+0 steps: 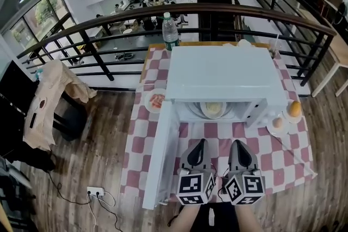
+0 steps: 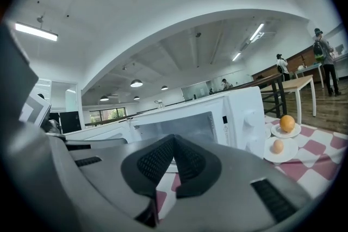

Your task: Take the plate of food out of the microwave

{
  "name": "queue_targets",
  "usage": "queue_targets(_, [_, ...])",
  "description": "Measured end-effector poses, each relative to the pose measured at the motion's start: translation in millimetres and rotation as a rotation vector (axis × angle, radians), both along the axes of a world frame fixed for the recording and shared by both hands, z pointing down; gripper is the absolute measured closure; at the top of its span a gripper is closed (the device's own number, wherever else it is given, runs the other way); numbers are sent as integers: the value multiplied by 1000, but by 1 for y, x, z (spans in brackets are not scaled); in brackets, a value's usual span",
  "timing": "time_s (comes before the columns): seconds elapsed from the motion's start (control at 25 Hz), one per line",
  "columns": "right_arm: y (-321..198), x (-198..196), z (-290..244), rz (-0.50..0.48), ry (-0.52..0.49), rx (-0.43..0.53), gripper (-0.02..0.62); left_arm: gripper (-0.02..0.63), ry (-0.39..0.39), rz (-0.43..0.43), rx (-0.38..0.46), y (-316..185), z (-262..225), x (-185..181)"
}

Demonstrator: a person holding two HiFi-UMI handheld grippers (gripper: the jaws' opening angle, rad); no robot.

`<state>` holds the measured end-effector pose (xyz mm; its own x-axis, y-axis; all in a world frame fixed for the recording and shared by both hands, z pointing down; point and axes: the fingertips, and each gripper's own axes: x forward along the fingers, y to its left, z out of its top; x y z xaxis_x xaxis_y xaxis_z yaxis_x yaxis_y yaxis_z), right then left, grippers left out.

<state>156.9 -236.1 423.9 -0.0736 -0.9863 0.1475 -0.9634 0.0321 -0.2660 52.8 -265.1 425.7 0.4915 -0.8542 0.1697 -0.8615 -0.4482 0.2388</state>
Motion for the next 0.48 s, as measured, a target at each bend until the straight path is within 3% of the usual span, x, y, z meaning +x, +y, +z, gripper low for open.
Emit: queue_targets(0.48, [-48,13,20,-91,-61,-66,603,592,3,-110,-68,-36,19,4])
